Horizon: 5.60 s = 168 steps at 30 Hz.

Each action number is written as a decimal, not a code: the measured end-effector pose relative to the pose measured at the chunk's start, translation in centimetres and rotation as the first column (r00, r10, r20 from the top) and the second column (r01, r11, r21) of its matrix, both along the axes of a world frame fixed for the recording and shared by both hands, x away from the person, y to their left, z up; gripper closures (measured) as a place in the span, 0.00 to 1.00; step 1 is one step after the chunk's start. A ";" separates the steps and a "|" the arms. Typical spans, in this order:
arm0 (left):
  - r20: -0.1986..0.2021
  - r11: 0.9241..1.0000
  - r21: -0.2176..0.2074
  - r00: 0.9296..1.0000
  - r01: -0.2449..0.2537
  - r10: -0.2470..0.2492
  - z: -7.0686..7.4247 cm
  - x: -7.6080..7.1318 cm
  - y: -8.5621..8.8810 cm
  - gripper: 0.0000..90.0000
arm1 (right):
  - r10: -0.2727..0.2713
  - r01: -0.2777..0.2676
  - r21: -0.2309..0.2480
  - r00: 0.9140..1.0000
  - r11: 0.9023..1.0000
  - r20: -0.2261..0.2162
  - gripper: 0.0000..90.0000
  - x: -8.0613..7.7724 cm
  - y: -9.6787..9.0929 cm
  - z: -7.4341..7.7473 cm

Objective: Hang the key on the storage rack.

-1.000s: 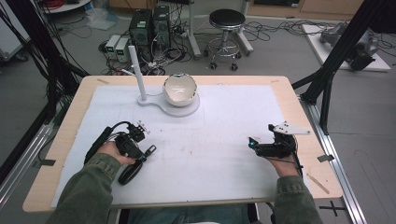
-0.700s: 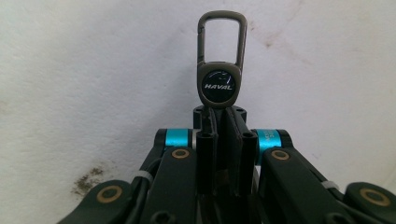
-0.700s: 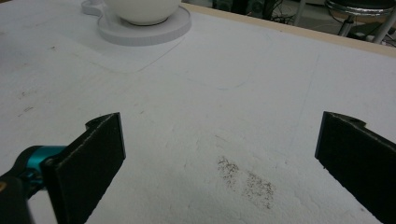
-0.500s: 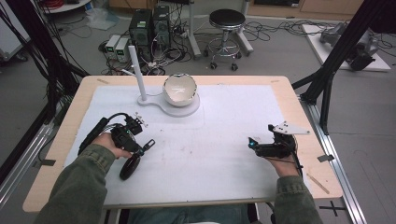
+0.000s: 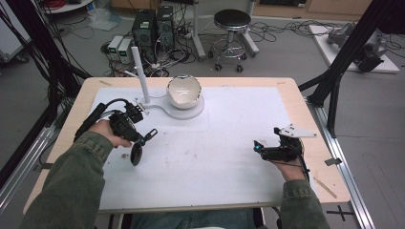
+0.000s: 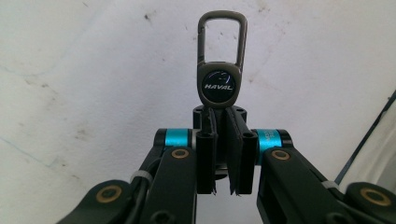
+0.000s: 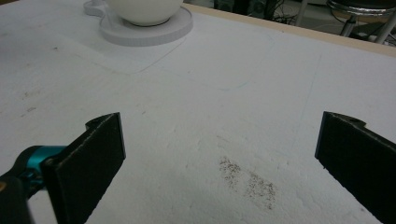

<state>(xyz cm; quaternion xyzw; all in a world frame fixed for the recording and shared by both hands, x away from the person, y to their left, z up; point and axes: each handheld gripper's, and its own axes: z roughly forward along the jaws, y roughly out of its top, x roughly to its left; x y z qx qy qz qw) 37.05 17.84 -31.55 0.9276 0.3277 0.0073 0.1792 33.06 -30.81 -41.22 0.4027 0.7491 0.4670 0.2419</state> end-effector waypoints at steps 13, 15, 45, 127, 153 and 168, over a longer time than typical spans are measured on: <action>0.020 0.998 -0.026 0.998 -0.056 0.056 3.5 3.0 0.9 0.92 | 0.003 -0.003 0.000 1.000 1.000 -0.001 0.01 0.1 0.0 0.0; 0.007 0.997 -0.040 0.998 -0.065 0.065 3.9 3.5 1.1 0.92 | 0.002 -0.002 0.008 1.000 1.000 -0.006 0.01 0.0 0.0 0.0; 0.097 0.995 0.057 0.992 -0.081 0.075 10.1 9.8 1.1 0.92 | -0.005 0.005 0.002 1.000 1.000 -0.008 0.01 0.2 -0.2 -0.1; 0.171 0.976 -0.113 0.964 -0.187 0.205 6.0 7.1 5.1 0.02 | 0.002 -0.003 -0.018 0.999 1.000 -0.032 0.01 0.1 -0.2 -0.2; 0.196 0.973 -0.170 0.962 -0.156 0.188 1.5 2.3 5.2 0.02 | 0.005 -0.007 -0.034 0.999 0.999 -0.039 0.01 0.1 -0.1 -0.3; 0.222 0.978 -0.173 0.963 -0.116 0.154 -1.5 -0.3 4.6 0.02 | 0.002 -0.003 -0.033 0.999 0.999 -0.035 0.01 0.1 -0.2 -0.3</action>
